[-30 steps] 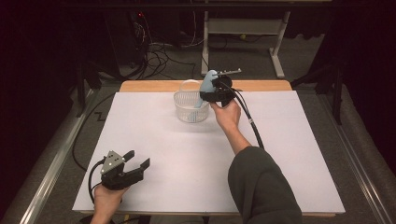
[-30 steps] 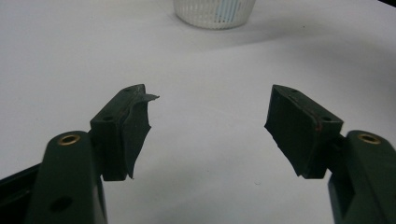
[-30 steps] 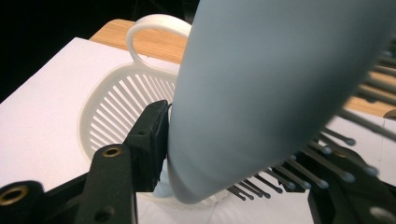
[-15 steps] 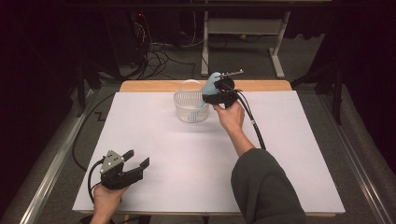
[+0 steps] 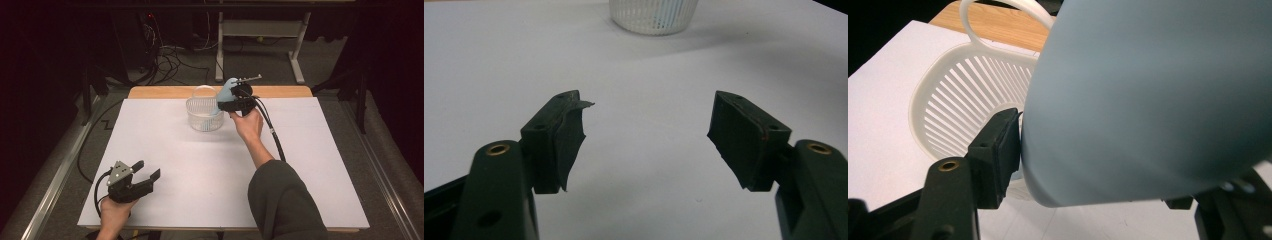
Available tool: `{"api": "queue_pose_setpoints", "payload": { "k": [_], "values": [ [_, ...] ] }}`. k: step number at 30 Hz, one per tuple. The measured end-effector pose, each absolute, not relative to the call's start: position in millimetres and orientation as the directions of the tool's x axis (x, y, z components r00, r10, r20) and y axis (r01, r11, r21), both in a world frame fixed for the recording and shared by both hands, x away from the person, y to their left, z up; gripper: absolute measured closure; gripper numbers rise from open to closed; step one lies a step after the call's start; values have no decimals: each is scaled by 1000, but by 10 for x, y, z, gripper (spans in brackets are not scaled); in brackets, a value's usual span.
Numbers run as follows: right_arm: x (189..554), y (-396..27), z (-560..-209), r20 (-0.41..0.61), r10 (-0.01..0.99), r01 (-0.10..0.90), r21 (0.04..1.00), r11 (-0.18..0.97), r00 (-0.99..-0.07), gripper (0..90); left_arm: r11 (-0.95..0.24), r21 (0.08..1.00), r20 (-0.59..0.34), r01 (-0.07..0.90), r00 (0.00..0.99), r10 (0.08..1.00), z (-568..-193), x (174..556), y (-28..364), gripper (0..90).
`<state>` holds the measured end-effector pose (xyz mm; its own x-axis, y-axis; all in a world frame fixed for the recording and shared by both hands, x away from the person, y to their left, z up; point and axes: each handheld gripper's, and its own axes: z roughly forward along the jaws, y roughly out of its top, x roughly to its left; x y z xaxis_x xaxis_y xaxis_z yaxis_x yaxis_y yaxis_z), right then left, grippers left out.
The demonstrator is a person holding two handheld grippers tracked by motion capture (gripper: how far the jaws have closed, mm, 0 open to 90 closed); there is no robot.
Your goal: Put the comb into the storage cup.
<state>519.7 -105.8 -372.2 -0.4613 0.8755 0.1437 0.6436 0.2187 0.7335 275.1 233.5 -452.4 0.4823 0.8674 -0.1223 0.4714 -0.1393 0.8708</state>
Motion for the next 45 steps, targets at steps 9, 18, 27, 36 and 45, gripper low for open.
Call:
{"api": "queue_pose_setpoints", "payload": {
  "k": [9,18,27,36,45],
  "values": [
    [5197,-1068,-3741,143,876,654,722,226,-460,346,-156,868,-113,472,493,863,-4535,2753,2326,308],
    [5145,-1182,-3753,169,871,636,748,191,-461,328,-189,871,-59,454,479,876,-4522,2721,2312,308],
    [5066,-1267,-3696,121,870,591,777,216,-477,295,-169,870,-84,463,477,875,-4531,2729,2329,308],
    [4988,-1344,-3630,68,872,549,800,243,-485,292,-163,871,-89,464,474,876,-4527,2725,2336,308],
    [4912,-1393,-3571,20,867,519,808,279,-497,291,-163,870,-90,466,475,875,-4530,2723,2334,309]
  ]
}}
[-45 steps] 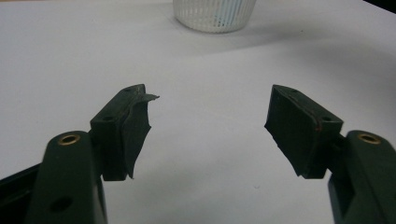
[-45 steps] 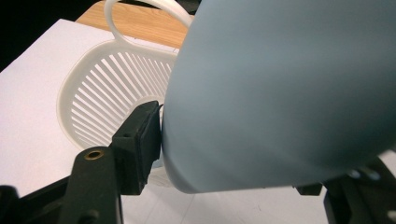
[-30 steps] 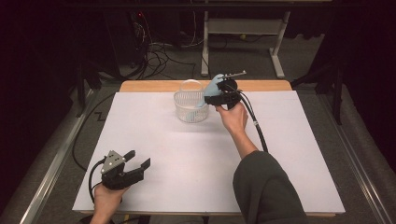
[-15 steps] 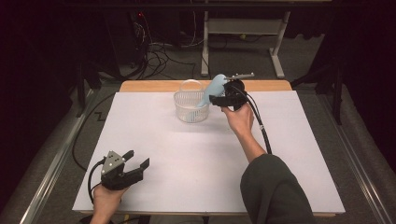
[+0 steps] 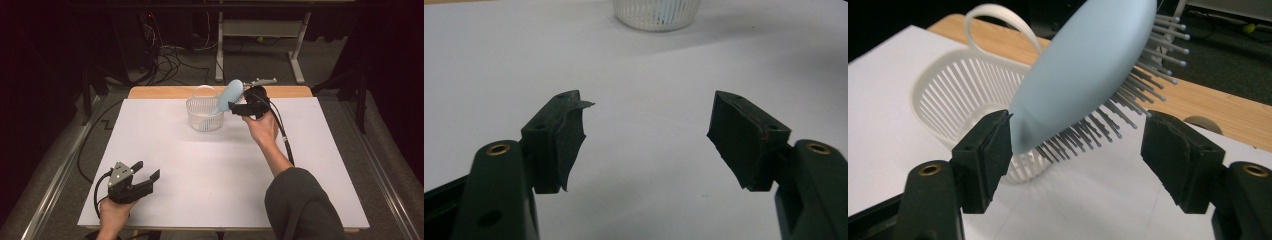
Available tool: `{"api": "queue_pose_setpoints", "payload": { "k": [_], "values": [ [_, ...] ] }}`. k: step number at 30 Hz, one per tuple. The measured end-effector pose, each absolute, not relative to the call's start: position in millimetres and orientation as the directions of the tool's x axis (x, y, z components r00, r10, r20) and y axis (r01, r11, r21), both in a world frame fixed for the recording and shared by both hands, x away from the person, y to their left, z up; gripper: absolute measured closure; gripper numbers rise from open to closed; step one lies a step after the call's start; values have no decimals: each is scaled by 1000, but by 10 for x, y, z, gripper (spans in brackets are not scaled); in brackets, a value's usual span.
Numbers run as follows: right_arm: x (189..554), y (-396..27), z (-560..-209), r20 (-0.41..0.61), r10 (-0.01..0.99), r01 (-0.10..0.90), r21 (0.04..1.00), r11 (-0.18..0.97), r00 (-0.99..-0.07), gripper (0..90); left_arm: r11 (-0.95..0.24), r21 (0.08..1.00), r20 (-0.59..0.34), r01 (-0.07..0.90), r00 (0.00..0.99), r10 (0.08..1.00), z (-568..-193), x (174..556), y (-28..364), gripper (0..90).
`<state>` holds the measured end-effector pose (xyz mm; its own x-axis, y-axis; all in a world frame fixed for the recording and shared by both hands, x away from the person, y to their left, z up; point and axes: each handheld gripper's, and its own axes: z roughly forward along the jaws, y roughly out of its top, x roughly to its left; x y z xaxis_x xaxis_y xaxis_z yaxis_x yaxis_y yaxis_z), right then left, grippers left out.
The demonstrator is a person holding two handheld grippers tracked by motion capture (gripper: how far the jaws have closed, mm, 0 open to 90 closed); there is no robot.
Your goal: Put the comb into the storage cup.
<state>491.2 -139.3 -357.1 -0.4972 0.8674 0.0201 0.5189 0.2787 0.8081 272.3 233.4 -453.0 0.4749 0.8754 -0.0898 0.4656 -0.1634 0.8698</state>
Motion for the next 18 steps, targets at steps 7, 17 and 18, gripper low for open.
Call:
{"api": "queue_pose_setpoints", "payload": {
  "k": [7,17,18],
  "values": [
    [4871,-1422,-3577,19,865,510,814,277,-501,291,-160,868,-96,470,474,875,-4528,2725,2335,309],
    [4805,-1565,-3590,25,875,511,819,260,-484,291,-156,870,-98,468,473,876,-4530,2719,2332,310],
    [4797,-1578,-3588,25,875,510,820,258,-483,291,-157,870,-97,468,474,875,-4529,2721,2332,309]
  ]
}}
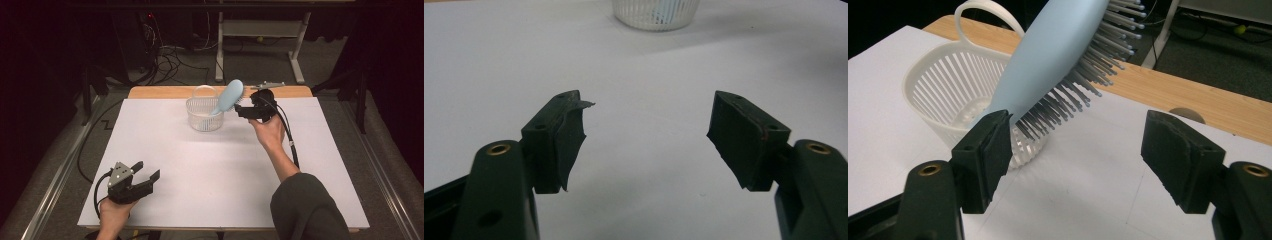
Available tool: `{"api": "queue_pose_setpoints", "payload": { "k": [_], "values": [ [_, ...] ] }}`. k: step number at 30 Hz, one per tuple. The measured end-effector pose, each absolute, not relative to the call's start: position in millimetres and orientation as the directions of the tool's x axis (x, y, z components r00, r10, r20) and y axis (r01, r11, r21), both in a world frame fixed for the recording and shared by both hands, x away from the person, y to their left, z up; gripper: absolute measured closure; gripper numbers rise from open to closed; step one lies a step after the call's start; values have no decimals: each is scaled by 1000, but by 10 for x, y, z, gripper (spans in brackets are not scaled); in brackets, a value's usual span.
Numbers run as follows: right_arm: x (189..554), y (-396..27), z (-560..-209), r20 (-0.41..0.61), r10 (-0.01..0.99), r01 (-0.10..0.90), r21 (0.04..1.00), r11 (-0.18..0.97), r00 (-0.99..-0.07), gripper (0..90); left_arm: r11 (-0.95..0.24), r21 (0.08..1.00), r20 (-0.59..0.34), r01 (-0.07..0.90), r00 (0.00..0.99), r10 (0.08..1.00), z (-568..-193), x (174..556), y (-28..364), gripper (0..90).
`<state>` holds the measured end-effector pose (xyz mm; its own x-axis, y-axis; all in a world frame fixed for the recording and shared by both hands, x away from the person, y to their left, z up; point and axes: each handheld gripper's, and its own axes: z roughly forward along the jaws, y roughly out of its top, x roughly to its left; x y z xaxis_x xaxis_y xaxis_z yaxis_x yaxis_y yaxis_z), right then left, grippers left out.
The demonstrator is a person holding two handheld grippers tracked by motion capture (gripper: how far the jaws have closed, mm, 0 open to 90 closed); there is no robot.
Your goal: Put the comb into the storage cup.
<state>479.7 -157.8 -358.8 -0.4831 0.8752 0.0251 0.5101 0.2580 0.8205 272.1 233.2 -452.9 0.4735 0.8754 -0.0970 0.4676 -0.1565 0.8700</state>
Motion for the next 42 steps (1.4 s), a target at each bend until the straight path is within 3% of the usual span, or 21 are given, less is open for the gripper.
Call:
{"api": "queue_pose_setpoints", "payload": {
  "k": [42],
  "values": [
    [4485,-2038,-3490,29,870,459,858,231,-493,298,-144,871,-105,469,465,879,-4527,2726,2347,311]
  ]
}}
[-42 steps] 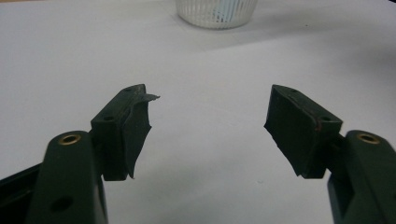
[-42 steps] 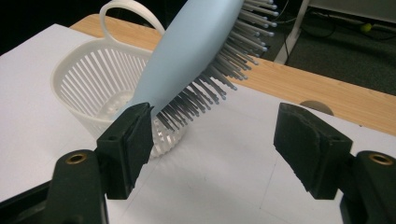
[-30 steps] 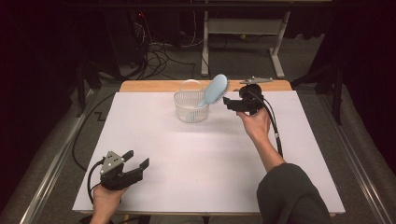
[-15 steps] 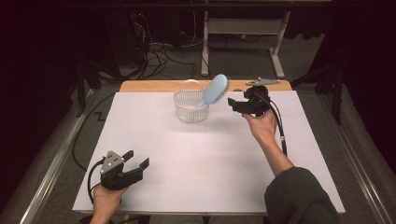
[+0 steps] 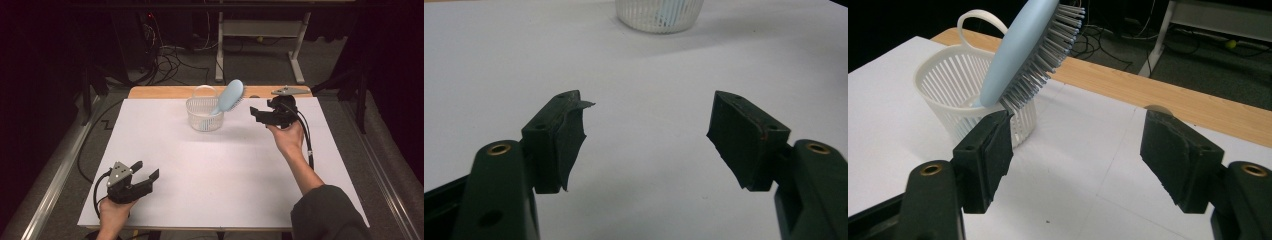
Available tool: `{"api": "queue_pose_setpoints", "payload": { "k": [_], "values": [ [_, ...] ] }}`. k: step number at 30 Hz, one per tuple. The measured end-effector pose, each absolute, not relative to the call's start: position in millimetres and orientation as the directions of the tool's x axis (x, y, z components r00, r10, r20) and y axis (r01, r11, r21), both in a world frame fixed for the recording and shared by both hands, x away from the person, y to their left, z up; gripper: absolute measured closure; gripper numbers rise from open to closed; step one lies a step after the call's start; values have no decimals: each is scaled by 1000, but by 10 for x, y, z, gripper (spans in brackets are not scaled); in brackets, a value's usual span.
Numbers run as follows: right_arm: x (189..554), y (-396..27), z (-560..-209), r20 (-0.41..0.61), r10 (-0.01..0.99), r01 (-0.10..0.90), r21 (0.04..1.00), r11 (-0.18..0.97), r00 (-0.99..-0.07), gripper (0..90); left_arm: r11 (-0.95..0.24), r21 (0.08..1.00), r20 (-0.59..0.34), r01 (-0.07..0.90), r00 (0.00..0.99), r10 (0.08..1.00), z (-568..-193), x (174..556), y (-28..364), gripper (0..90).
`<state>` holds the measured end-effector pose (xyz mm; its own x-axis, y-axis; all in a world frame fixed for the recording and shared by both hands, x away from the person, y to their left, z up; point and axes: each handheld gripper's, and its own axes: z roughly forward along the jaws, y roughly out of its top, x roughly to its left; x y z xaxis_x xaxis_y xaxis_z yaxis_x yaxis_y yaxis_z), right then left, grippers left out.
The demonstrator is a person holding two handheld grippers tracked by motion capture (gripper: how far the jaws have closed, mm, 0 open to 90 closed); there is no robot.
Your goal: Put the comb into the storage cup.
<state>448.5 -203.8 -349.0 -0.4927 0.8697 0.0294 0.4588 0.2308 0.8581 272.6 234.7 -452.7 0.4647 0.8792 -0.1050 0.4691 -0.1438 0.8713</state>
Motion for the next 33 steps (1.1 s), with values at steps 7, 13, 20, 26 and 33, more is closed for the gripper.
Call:
{"api": "queue_pose_setpoints", "payload": {
  "k": [7,13,20,26,33],
  "values": [
    [4426,-2151,-3503,50,872,471,856,214,-486,297,-143,872,-105,468,463,880,-4527,2726,2346,310],
    [4379,-2199,-3500,49,868,464,860,215,-494,297,-146,871,-103,469,465,879,-4528,2728,2343,310],
    [4318,-2275,-3511,51,871,461,863,207,-488,296,-146,871,-104,469,466,879,-4528,2726,2342,311],
    [4266,-2356,-3512,65,871,460,866,193,-487,304,-142,870,-107,471,462,880,-4529,2724,2346,311],
    [4176,-2442,-3530,74,868,449,875,179,-490,305,-139,869,-108,474,457,883,-4533,2722,2348,310]
  ]
}}
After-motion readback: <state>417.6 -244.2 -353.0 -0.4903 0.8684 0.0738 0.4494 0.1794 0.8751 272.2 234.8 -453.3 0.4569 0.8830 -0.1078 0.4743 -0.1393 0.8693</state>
